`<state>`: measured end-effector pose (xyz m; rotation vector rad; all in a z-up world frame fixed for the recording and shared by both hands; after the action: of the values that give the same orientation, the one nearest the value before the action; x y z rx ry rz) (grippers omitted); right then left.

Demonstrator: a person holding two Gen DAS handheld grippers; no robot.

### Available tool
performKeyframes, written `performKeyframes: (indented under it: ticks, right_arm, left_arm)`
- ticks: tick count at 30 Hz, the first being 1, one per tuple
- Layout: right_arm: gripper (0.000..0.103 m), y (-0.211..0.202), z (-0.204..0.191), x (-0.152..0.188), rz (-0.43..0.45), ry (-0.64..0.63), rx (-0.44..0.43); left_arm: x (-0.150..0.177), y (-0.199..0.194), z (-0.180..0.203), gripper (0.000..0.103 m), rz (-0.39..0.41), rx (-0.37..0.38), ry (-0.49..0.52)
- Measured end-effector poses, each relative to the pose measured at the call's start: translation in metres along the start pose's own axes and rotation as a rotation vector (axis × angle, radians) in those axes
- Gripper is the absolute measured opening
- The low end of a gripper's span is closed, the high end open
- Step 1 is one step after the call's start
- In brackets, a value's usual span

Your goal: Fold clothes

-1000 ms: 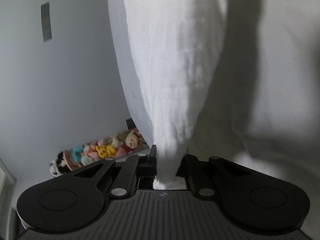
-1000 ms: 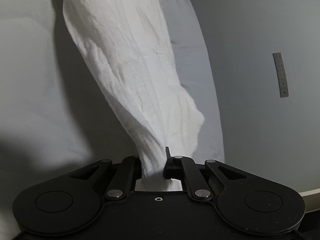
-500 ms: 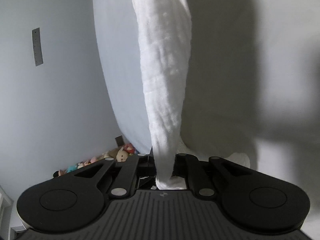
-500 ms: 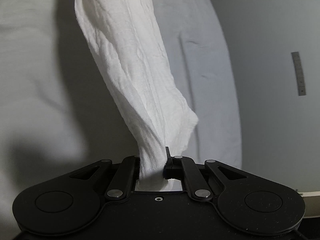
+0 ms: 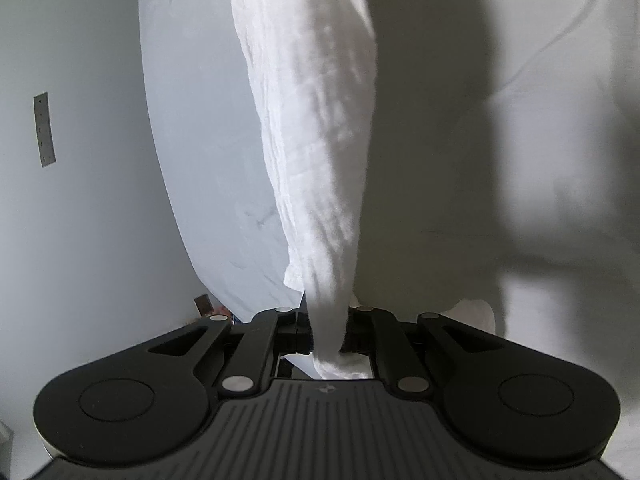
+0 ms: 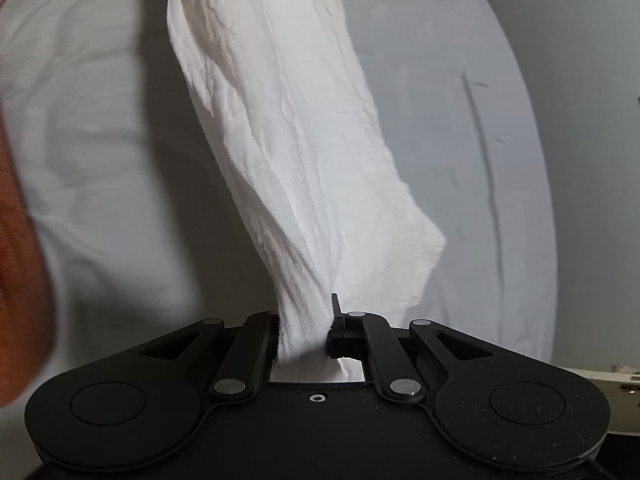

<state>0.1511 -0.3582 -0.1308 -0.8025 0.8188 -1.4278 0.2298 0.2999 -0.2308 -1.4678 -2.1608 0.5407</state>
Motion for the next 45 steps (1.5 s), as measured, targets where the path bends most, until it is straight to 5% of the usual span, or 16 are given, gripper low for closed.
performKeyframes:
  ticks: [7, 8, 9, 14, 16, 24, 32, 38, 45]
  right_arm:
    - [0.011, 0.015, -0.026, -0.019, 0.048, 0.081, -0.033]
    - [0.018, 0.015, -0.028, -0.019, 0.053, 0.089, -0.037]
    - [0.028, 0.015, -0.031, -0.020, 0.060, 0.096, -0.040]
    - [0.046, 0.004, -0.033, -0.015, 0.088, 0.155, -0.025]
    - [0.050, 0.011, -0.023, -0.007, 0.093, 0.190, -0.017]
    - [0.058, 0.016, -0.031, 0.009, 0.094, 0.231, 0.002]
    - [0.061, -0.052, -0.058, 0.039, 0.148, 0.328, -0.027]
    - [0.065, -0.038, -0.056, 0.013, 0.136, 0.318, -0.122]
    - [0.066, -0.003, -0.080, 0.011, 0.018, 0.271, -0.244]
  left_arm:
    - [0.001, 0.028, 0.015, 0.011, -0.073, 0.071, -0.083]
    - [0.002, 0.031, 0.016, 0.012, -0.077, 0.083, -0.090]
    - [0.005, 0.033, 0.016, 0.015, -0.083, 0.096, -0.101]
    - [0.022, 0.040, 0.015, 0.046, -0.109, 0.182, -0.152]
    - [0.046, 0.012, 0.036, 0.048, -0.103, 0.189, -0.144]
    - [-0.038, -0.069, 0.017, 0.056, -0.101, 0.168, -0.188]
    - [-0.083, -0.083, -0.012, 0.058, -0.053, 0.115, -0.392]
    - [-0.109, -0.105, -0.005, 0.058, -0.012, 0.151, -0.460]
    - [-0.126, -0.131, 0.028, 0.058, 0.005, 0.211, -0.442]
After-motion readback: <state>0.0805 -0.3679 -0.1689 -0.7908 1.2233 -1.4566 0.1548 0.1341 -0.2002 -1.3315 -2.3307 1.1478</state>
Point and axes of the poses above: each gripper's, at about its wrist camera, not at the fingertips, and y roughly the way its jaws point, z to its right, x to its underside, the point moved 9 cm from there along y, roughly the way its jaws point, and after that the axes turned 15 degrees about -y, right-handed, at the moved point
